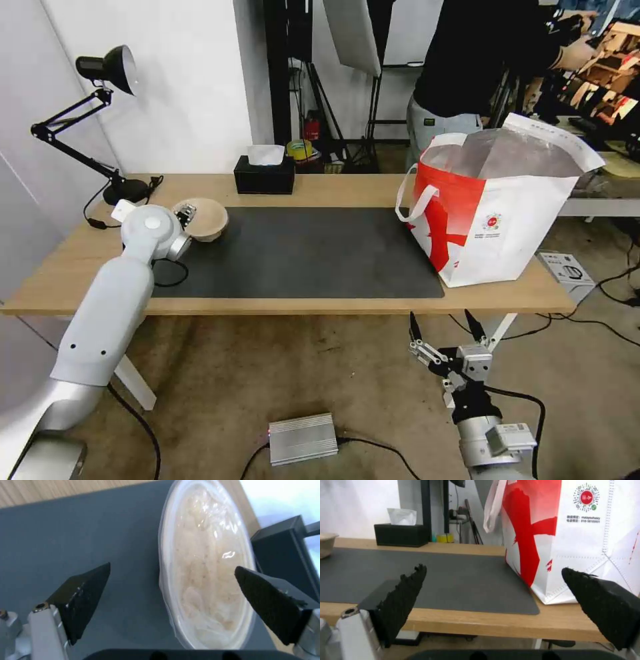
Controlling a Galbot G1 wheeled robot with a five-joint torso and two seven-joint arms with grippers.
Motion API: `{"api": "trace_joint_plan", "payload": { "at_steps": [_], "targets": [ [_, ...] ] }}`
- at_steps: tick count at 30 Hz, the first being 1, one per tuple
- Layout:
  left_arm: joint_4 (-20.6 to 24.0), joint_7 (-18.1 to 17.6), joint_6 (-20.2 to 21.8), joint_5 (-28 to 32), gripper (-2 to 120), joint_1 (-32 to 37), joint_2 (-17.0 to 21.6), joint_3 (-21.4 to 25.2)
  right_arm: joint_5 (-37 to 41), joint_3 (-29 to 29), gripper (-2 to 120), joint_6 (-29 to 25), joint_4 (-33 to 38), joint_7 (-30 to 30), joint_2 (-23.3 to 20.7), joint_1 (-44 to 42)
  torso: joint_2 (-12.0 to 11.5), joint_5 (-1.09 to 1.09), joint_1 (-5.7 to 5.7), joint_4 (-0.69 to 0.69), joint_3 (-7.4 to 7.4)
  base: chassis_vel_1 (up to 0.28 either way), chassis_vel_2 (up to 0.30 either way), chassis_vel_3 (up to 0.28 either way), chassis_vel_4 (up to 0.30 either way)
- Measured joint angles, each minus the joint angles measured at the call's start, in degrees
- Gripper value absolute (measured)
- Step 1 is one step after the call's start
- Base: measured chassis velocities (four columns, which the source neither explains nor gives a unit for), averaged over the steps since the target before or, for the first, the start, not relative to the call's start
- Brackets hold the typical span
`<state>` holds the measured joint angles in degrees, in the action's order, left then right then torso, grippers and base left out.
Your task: Pick up the trash from the table and place it into the takeout bag.
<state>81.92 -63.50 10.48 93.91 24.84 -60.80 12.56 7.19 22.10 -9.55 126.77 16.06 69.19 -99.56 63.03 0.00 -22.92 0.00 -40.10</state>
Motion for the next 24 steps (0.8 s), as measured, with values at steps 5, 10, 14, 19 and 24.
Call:
{"api": "trace_joint_plan", "payload": {
  "at_steps": [5,10,14,19,24],
  "targets": [
    [-2.06,0.63,0.11,-0.47,100,-1.01,-1.52,-0.32,0.0,0.0,100,0.0,0.0,0.0,0.0,0.0,-0.01,0.0,0.0,0.0,0.0,0.0,0.0,0.0,0.0],
    [-2.95,1.47,0.18,-0.68,100,-1.54,-2.34,-0.58,0.0,0.0,100,0.0,0.0,0.0,0.0,-0.01,-0.01,0.0,0.0,0.0,0.0,0.0,0.0,0.0,0.0],
    [-3.47,1.57,0.2,-1.02,100,-1.96,-3.06,-0.97,0.0,0.0,100,0.0,0.0,0.0,0.0,0.0,-0.01,0.0,0.0,0.0,0.0,0.0,0.0,0.0,0.0],
    [-4.58,1.51,0.15,-2.3,100,-2.57,-3.94,-1.4,0.01,0.0,100,0.0,0.0,0.0,0.0,0.0,-0.01,0.0,0.0,0.0,0.0,0.0,0.0,0.0,0.0],
    [-5.08,1.82,0.13,-2.35,100,-2.82,-4.16,-1.47,0.0,0.0,100,0.0,0.0,0.0,0.0,0.0,-0.01,0.0,0.0,0.0,0.0,0.0,0.0,0.0,0.0]
  ]
}}
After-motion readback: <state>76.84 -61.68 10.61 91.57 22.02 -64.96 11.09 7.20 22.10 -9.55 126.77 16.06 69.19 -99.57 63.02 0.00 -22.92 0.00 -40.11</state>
